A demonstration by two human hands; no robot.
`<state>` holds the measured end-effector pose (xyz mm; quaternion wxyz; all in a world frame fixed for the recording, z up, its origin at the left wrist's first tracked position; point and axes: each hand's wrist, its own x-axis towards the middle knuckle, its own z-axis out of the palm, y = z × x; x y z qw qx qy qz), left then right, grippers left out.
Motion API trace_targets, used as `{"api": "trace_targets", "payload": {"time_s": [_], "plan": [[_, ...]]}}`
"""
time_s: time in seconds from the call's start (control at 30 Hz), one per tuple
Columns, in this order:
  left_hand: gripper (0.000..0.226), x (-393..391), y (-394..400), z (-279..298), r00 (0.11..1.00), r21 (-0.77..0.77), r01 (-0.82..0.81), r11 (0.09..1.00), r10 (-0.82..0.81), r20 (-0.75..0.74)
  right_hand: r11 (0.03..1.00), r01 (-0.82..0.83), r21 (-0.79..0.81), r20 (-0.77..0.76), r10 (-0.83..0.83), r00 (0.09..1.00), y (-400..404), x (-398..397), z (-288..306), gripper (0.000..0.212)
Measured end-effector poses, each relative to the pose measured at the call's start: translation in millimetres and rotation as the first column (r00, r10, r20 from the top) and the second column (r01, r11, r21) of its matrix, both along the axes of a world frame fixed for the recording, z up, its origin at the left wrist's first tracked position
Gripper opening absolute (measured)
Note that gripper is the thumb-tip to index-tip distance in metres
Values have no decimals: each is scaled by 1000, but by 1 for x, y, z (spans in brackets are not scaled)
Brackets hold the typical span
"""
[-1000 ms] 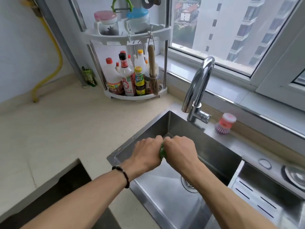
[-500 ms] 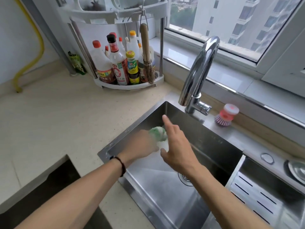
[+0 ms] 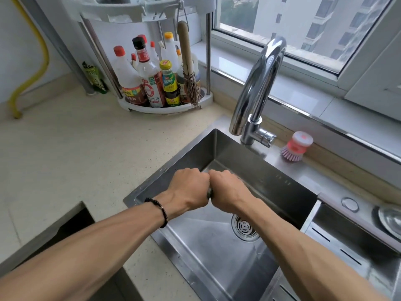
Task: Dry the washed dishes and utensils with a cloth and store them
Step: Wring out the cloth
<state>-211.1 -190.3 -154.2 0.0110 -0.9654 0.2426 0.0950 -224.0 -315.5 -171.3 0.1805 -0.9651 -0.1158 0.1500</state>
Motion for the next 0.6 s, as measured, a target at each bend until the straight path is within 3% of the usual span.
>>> {"api": "trace_targets", "payload": {"time_s": [0.1,0.17,0.2,0.27,0.33,0.4,0.47,0.5,0.6], "plan": [[10,2,6,-12,984,44,106,993,-111,139,998,38,58,-202,-26,979,1,6,-1,17],[24,-1,10,-19,952,-13,183,983,-174,253,994,72,80,-304,-45,952,-2,11,-1,19],[31,-1,11,-22,939,-13,194,981,-182,293,989,110,102,-326,-71,943,-3,11,0,30],[26,-3,7,-22,974,-31,78,997,-69,214,945,245,219,-308,-171,936,-6,7,-3,68],[17,2,5,-16,984,-103,-181,978,180,-14,840,369,398,-159,-333,929,-6,-5,-4,89],[21,18,10,-13,855,-230,-438,869,324,-404,827,310,469,166,-428,888,-9,-23,-14,86],[27,25,15,-8,617,-281,-607,743,219,-756,940,167,299,525,-308,794,-13,-37,-32,82],[28,24,16,-6,517,-270,-625,732,129,-846,980,85,181,634,-182,752,-14,-41,-40,82],[34,10,12,4,336,-253,-472,844,-93,-937,984,-173,-48,796,143,589,-11,-42,-44,59]]}}
